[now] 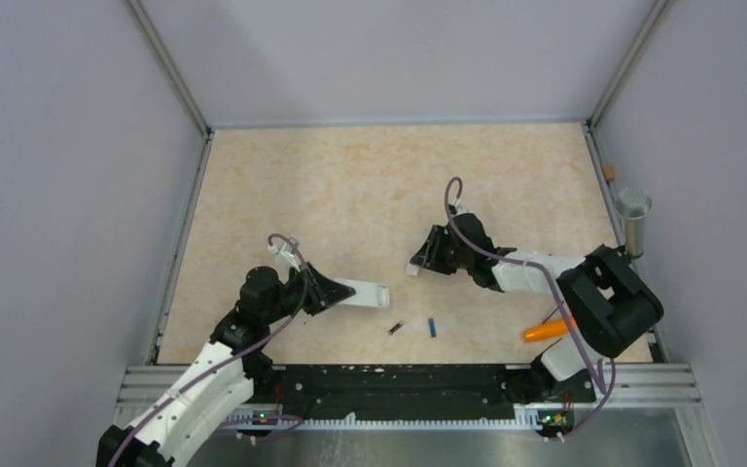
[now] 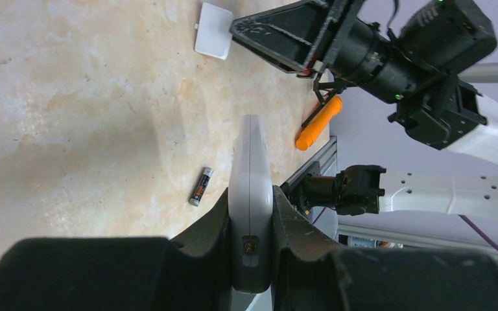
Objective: Load the batteries into the remote control
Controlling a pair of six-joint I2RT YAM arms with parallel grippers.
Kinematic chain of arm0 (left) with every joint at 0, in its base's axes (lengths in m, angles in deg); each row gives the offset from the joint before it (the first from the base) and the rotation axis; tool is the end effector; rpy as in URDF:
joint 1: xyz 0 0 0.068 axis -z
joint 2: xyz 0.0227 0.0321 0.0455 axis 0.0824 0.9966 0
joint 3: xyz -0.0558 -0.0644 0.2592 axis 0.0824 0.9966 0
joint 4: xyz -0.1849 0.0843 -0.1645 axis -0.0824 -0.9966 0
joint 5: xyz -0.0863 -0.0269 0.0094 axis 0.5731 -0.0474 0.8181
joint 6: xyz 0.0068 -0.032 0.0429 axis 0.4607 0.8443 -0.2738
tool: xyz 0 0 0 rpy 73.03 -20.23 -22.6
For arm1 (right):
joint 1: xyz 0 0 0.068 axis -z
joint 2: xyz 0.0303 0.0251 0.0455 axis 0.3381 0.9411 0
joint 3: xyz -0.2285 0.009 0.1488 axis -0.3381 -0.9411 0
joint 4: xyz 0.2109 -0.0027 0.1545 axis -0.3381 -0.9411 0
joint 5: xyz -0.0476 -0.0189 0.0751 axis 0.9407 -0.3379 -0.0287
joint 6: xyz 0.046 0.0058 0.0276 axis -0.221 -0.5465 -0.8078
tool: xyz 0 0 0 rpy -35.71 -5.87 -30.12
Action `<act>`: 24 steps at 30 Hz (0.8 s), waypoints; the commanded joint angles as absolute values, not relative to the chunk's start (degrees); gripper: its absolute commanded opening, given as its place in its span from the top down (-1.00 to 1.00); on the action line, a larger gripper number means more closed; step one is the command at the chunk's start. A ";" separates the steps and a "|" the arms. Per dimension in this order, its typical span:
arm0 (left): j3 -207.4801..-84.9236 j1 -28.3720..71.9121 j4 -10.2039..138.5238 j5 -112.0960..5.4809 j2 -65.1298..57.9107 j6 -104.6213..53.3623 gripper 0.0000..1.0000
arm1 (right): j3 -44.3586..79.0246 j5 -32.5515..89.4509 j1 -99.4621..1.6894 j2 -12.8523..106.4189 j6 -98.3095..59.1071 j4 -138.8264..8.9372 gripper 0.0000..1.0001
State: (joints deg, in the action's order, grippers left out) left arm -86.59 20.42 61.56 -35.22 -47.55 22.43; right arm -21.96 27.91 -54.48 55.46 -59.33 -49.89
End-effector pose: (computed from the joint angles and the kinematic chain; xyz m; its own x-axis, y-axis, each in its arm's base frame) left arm 0.1253 -0.0763 0.1935 -0.8075 -0.4751 -0.3495 0.1245 0.4420 -0.8883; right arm 0.2422 0.1740 0.1479 -0.8307 0.2986 -0.4699 -0.0752 0.7761 0.6261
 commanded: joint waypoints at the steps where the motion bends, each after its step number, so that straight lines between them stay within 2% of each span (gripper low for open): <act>1: -83.99 20.14 70.45 -34.30 -45.87 26.03 1.00 | -22.38 31.39 -54.12 49.58 -57.81 -54.05 0.28; 10: -80.22 20.21 77.21 -35.58 -38.25 28.07 1.00 | -25.43 32.23 -54.42 41.60 -53.78 -58.38 0.24; 18: -78.09 20.32 80.78 -37.69 -31.96 28.69 1.00 | -25.00 32.70 -59.21 36.71 -50.05 -66.61 0.23; 23: -80.89 20.32 74.30 -38.32 -29.76 24.17 0.63 | -24.56 34.55 -62.83 35.93 -49.03 -70.86 0.22; 24: -81.42 20.30 72.68 -38.59 -29.76 23.49 0.50 | -24.74 34.67 -63.31 35.83 -49.02 -71.36 0.22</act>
